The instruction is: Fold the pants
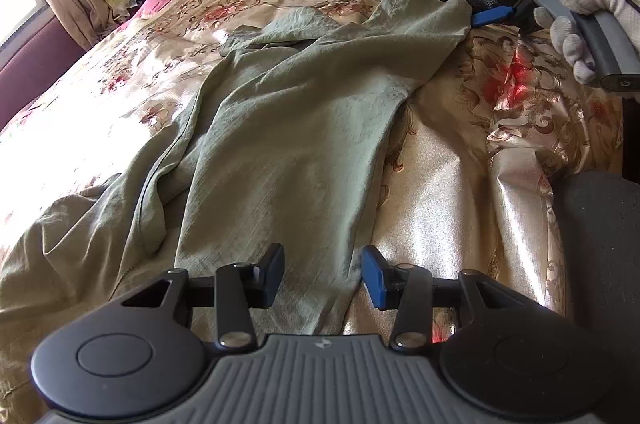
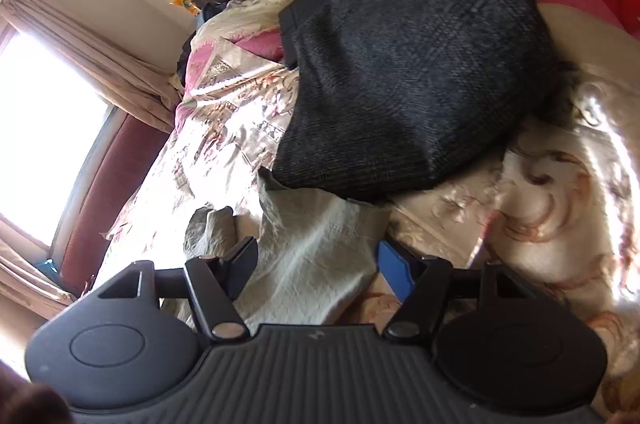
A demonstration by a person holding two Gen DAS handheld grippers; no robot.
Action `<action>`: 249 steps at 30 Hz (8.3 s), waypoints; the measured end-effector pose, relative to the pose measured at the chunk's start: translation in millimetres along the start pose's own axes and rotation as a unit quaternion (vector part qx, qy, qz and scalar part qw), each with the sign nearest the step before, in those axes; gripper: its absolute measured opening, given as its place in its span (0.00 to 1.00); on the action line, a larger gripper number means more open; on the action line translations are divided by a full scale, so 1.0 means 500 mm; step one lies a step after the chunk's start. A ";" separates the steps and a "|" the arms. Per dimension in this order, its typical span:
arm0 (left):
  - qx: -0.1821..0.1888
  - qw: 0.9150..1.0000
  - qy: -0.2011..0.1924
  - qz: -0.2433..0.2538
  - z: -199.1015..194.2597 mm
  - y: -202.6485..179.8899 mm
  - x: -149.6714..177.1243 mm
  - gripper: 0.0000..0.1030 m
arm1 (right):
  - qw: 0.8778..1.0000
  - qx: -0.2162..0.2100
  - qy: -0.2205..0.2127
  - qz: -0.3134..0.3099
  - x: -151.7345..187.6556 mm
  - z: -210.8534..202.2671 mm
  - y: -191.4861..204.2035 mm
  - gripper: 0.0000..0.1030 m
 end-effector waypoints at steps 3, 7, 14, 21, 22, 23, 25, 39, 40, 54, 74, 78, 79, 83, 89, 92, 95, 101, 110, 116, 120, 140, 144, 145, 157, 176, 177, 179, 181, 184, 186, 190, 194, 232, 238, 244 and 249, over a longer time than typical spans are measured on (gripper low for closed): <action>-0.001 1.000 0.001 0.003 0.003 -0.002 -0.004 0.55 | 0.999 -0.009 0.041 0.022 0.007 0.029 -0.004 0.02; 0.007 1.000 -0.011 0.010 -0.005 -0.009 -0.016 0.55 | 0.999 -0.032 -0.003 0.014 -0.024 -0.044 -0.004 0.03; 0.022 0.999 -0.025 0.001 0.007 -0.016 -0.030 0.56 | 0.999 0.002 -0.047 -0.012 -0.083 -0.112 -0.036 0.03; 0.020 0.999 -0.030 0.004 -0.011 -0.009 -0.021 0.60 | 0.997 0.067 -0.034 -0.007 -0.064 -0.107 -0.060 0.11; 0.016 0.999 -0.039 -0.003 -0.029 0.003 -0.017 0.60 | 0.995 0.079 -0.052 -0.017 -0.069 -0.124 -0.056 0.19; 0.009 0.999 -0.046 -0.010 -0.045 0.016 -0.014 0.60 | 0.993 0.090 -0.074 -0.036 -0.075 -0.146 -0.044 0.32; -0.010 0.998 -0.056 -0.020 -0.078 0.047 0.001 0.60 | 0.989 0.075 -0.091 -0.084 -0.071 -0.179 0.007 0.40; -0.188 0.969 -0.063 -0.150 -0.283 0.400 0.191 0.67 | 0.943 -0.100 0.174 -0.266 0.321 -0.027 0.484 0.63; -0.195 0.966 -0.064 -0.159 -0.287 0.426 0.198 0.67 | 0.940 -0.101 0.194 -0.263 0.339 -0.011 0.496 0.63; -0.145 0.963 -0.047 -0.223 -0.201 0.583 0.202 0.52 | 0.938 -0.115 0.225 -0.239 0.379 0.063 0.586 0.09; -0.147 0.975 -0.082 -0.143 -0.221 0.466 0.116 0.59 | 0.952 0.044 0.025 -0.301 0.085 0.091 0.428 0.54; -0.116 0.981 -0.095 -0.125 -0.181 0.430 0.059 0.60 | 0.907 0.059 0.020 -0.417 0.131 0.159 0.500 0.62; -0.105 0.982 -0.095 -0.124 -0.169 0.421 0.048 0.60 | 0.898 0.062 0.020 -0.435 0.144 0.179 0.511 0.65; -0.090 0.986 -0.083 -0.110 -0.143 0.395 0.030 0.60 | 0.866 0.123 -0.002 -0.486 0.163 0.268 0.508 0.54; -0.077 0.990 -0.075 -0.095 -0.132 0.379 0.016 0.60 | 0.929 0.070 0.010 -0.364 0.031 0.214 0.492 0.04; -0.078 0.989 -0.082 -0.092 -0.126 0.377 -0.014 0.60 | 0.954 -0.007 -0.025 -0.299 -0.070 0.119 0.533 0.03; -0.081 0.988 -0.095 -0.086 -0.132 0.369 -0.043 0.60 | 0.968 -0.100 -0.060 -0.220 -0.168 0.019 0.566 0.03; -0.084 0.988 -0.103 -0.077 -0.143 0.348 -0.081 0.61 | 0.952 -0.269 -0.128 -0.072 -0.299 -0.114 0.519 0.06; -0.054 0.995 -0.075 -0.045 -0.116 0.277 -0.052 0.62 | 0.996 0.010 -0.079 -0.034 -0.271 0.083 0.173 0.66; -0.054 0.994 -0.068 -0.062 -0.096 0.287 -0.040 0.62 | 0.986 0.008 -0.007 -0.166 -0.153 0.093 0.261 0.67; -0.054 0.993 -0.076 -0.077 -0.092 0.299 -0.040 0.63 | 0.982 -0.007 0.095 -0.161 -0.045 0.163 0.337 0.66; -0.030 0.993 -0.094 -0.071 -0.045 0.286 -0.079 0.64 | 0.984 0.001 0.155 -0.086 0.016 0.283 0.378 0.13; -0.035 0.993 -0.089 -0.063 -0.037 0.283 -0.079 0.64 | 0.989 -0.016 0.125 -0.076 -0.004 0.261 0.372 0.05; -0.037 0.994 -0.088 -0.061 -0.037 0.283 -0.079 0.64 | 0.990 -0.031 0.119 -0.064 -0.016 0.246 0.371 0.05; -0.025 0.994 -0.078 -0.067 -0.045 0.261 -0.037 0.67 | 0.990 -0.011 0.044 -0.137 0.018 -0.031 0.187 0.12; -0.185 0.973 -0.070 -0.119 -0.257 0.498 0.135 0.72 | 0.922 -0.071 0.076 -0.373 0.202 -0.037 0.424 0.50; -0.191 0.970 -0.072 -0.129 -0.262 0.525 0.143 0.72 | 0.910 -0.088 0.082 -0.397 0.229 -0.020 0.467 0.50; -0.191 0.964 -0.076 -0.169 -0.259 0.581 0.164 0.72 | 0.880 -0.113 0.095 -0.451 0.296 0.018 0.561 0.50; -0.170 0.959 -0.081 -0.213 -0.244 0.611 0.185 0.72 | 0.859 -0.141 0.116 -0.479 0.360 0.043 0.637 0.50; -0.131 0.966 -0.068 -0.210 -0.206 0.579 0.205 0.71 | 0.838 -0.158 0.150 -0.500 0.446 0.081 0.724 0.50; -0.122 0.978 -0.054 -0.161 -0.183 0.513 0.213 0.72 | 0.821 -0.172 0.178 -0.514 0.487 0.093 0.757 0.50; -0.074 0.990 -0.048 -0.109 -0.168 0.396 0.224 0.72 | 0.795 -0.193 0.209 -0.535 0.532 0.098 0.788 0.53; -0.064 0.993 -0.052 -0.081 -0.159 0.331 0.246 0.73 | 0.761 -0.221 0.258 -0.553 0.572 0.077 0.788 0.58; -0.185 0.960 -0.085 -0.193 -0.372 0.422 0.369 0.77 | 0.667 -0.306 0.057 -0.677 0.673 -0.242 0.811 0.12; -0.171 0.963 -0.103 -0.183 -0.366 0.461 0.334 0.78 | 0.680 -0.223 0.056 -0.696 0.664 -0.068 0.819 0.52; -0.110 0.975 -0.110 -0.160 -0.310 0.588 0.236 0.81 | 0.702 -0.180 0.122 -0.678 0.576 0.033 0.769 0.55; -0.061 0.981 -0.067 -0.171 -0.244 0.688 0.204 0.81 | 0.701 -0.159 0.164 -0.676 0.552 0.104 0.754 0.60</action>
Point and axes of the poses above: each gripper's, at about its wrist camera, not at the fingertips, and z roughly the way its jaws point, y to its left, x to its underside, the point moved 9 cm from there along z, roughly the way its jaws point, and after that the axes turned 15 degrees about x, right-handed, at the moved point
